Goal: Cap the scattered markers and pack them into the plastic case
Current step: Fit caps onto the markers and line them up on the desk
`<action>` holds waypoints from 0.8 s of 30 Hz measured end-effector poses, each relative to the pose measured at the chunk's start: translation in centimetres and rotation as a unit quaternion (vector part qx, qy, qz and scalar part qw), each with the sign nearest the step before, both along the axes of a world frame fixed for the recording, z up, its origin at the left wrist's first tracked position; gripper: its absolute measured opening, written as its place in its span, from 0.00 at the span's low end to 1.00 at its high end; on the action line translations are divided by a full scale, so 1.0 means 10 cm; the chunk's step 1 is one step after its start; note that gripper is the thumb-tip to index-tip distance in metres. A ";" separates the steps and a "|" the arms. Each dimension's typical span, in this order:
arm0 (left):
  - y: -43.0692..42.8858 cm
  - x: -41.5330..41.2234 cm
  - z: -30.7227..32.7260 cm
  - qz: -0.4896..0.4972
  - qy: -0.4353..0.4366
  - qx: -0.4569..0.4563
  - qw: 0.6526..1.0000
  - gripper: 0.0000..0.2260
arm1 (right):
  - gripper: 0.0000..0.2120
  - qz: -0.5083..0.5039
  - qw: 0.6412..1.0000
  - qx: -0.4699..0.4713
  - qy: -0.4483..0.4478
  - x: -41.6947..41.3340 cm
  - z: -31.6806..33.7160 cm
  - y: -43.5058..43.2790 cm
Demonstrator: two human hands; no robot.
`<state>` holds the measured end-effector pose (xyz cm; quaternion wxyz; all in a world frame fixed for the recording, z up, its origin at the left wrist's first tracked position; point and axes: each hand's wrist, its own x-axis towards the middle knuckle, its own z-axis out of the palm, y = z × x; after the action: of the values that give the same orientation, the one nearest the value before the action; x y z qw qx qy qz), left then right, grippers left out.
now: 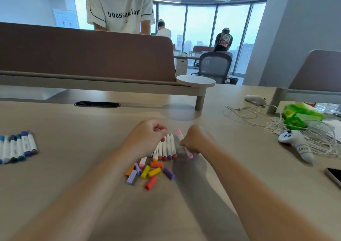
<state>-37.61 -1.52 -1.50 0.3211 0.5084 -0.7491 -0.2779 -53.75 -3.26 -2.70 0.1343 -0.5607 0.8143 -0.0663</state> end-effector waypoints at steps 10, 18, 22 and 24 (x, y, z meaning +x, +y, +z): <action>-0.04 0.14 -0.15 -0.009 -0.067 -0.003 0.998 0.04 | 0.07 0.086 0.992 0.013 0.088 0.24 0.16 -0.04; -0.02 0.29 -0.06 -0.056 -0.198 0.004 0.979 0.03 | 0.11 0.135 0.962 0.154 0.182 0.52 0.27 0.04; 0.01 0.28 -0.06 -0.074 -0.237 -0.003 0.969 0.03 | 0.08 0.131 0.989 0.043 0.059 0.41 0.28 0.09; 0.04 0.25 -0.06 -0.085 -0.250 -0.005 0.964 0.03 | 0.10 0.123 0.992 0.019 -0.007 0.37 0.30 0.14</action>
<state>-35.10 -1.14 -2.12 0.1011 0.4943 -0.8475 -0.1648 -50.02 -1.88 0.33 0.1577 -0.6536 0.7392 -0.0379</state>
